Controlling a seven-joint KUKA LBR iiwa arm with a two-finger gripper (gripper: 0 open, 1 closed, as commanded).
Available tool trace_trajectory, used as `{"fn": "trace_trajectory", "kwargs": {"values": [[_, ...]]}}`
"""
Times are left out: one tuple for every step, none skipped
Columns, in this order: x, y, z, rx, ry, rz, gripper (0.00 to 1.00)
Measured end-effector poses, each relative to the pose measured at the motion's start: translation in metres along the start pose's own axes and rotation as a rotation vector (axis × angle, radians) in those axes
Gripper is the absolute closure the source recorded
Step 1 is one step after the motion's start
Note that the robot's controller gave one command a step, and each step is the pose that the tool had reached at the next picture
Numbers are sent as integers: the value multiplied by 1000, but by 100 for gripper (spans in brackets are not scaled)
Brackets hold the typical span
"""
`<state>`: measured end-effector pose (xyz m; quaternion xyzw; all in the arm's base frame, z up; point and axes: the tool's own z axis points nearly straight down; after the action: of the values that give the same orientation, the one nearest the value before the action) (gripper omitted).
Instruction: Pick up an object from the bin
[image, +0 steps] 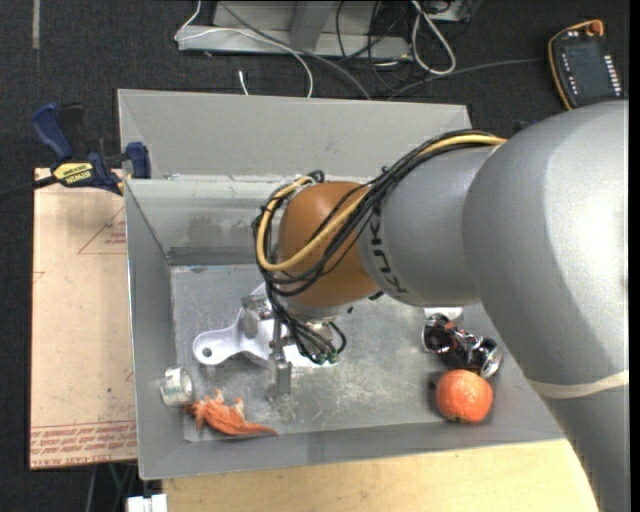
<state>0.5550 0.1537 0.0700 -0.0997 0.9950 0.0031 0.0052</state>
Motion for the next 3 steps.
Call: {"fn": "trace_trajectory", "kwargs": {"values": [[-10,5,-1,1,7,173,100],[-10,5,-1,1,7,173,100],[-7,4,-12,2,14,173,100]]}}
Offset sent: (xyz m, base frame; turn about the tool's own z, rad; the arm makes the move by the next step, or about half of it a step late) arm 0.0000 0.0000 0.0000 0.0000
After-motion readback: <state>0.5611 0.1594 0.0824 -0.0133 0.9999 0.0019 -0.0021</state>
